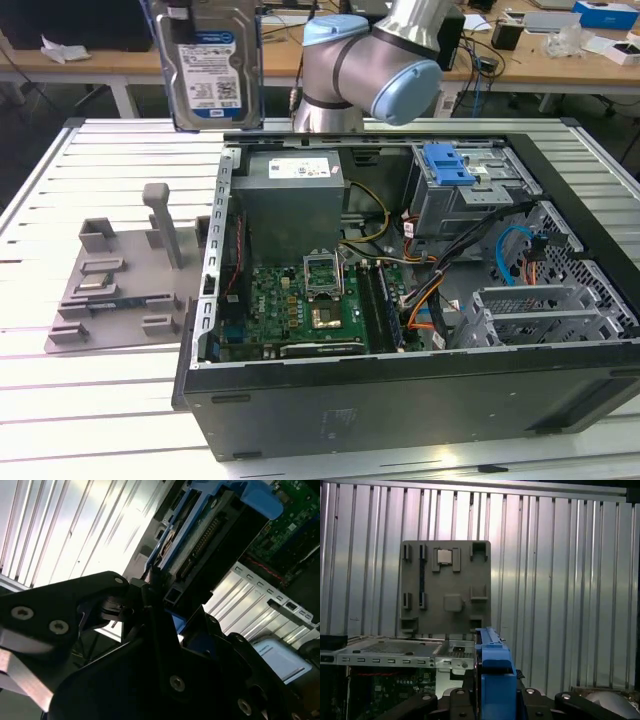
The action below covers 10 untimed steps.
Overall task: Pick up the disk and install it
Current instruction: 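Pick up the disk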
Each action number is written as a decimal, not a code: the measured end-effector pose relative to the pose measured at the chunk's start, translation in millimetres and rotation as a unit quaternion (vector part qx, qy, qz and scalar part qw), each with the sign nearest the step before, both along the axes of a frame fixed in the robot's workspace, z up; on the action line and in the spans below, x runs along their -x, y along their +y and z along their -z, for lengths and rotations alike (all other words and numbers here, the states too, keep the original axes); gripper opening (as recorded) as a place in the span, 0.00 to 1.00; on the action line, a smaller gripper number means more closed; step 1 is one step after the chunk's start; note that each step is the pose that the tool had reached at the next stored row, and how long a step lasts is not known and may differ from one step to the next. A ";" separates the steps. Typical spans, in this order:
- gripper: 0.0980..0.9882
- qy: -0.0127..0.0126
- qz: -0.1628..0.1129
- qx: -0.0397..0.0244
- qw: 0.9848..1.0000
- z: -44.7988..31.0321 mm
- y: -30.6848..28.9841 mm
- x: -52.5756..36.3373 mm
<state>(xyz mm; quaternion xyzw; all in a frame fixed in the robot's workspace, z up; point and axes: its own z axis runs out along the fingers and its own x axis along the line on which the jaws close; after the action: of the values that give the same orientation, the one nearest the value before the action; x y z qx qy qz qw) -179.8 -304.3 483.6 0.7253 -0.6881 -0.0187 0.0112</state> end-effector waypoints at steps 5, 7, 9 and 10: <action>0.30 0.001 0.000 0.000 1.000 0.3 0.0 -23.5; 0.30 0.002 0.000 0.000 1.000 0.4 0.0 -34.3; 0.30 0.002 0.000 0.000 1.000 0.6 0.0 -53.2; 0.30 0.002 0.000 0.000 1.000 0.7 0.0 -57.8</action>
<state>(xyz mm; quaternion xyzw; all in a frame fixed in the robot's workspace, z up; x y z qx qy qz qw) -122.0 -304.3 483.0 0.7252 -0.6881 -0.0203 0.0128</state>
